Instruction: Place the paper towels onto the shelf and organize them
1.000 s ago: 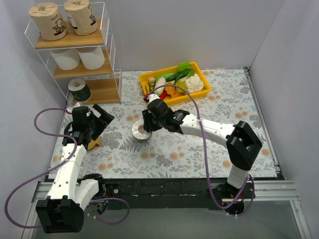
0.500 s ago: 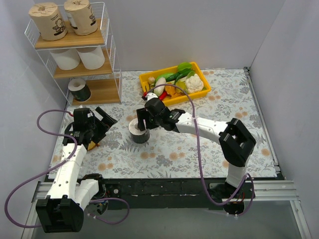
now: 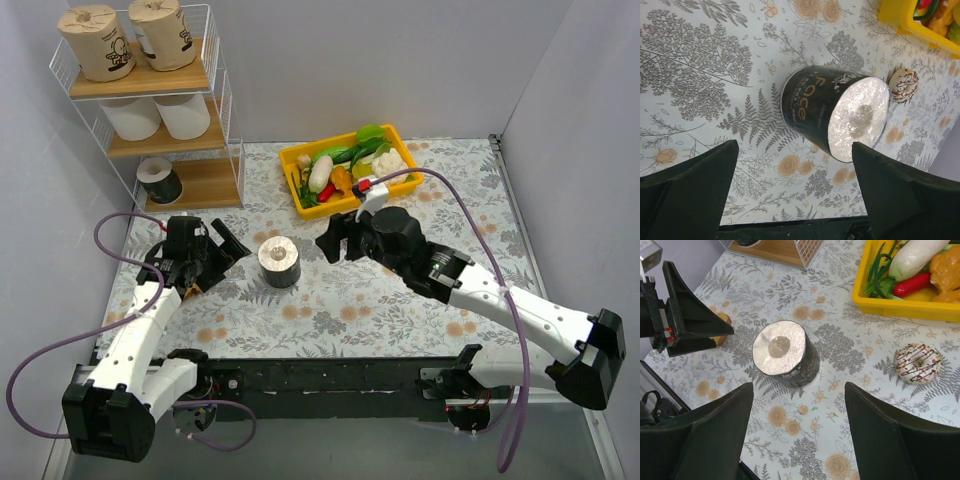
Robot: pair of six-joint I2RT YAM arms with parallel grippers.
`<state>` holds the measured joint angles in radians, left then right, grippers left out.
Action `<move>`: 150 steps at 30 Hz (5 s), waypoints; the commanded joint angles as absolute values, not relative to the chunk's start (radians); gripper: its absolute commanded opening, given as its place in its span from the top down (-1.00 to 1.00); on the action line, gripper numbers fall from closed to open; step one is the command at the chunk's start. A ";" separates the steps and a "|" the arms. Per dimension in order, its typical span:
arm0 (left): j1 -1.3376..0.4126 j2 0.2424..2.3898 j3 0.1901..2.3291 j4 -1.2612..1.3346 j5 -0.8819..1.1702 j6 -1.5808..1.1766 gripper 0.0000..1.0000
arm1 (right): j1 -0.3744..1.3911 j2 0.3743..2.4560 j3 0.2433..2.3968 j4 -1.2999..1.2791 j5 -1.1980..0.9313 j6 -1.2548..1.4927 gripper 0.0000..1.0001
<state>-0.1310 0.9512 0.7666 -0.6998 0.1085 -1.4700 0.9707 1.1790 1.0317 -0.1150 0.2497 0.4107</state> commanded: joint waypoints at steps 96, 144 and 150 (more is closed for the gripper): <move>0.178 1.713 1.272 -0.127 -0.041 -1.805 0.42 | 0.971 0.560 0.822 -0.198 0.397 0.337 -0.61; 0.146 1.123 1.038 -0.447 -0.002 -1.671 -0.96 | 0.971 0.480 1.077 -0.672 0.506 0.414 -0.97; 0.016 1.123 1.156 -0.382 0.256 -1.427 -0.96 | 0.969 0.472 1.051 -0.647 0.503 0.469 -0.97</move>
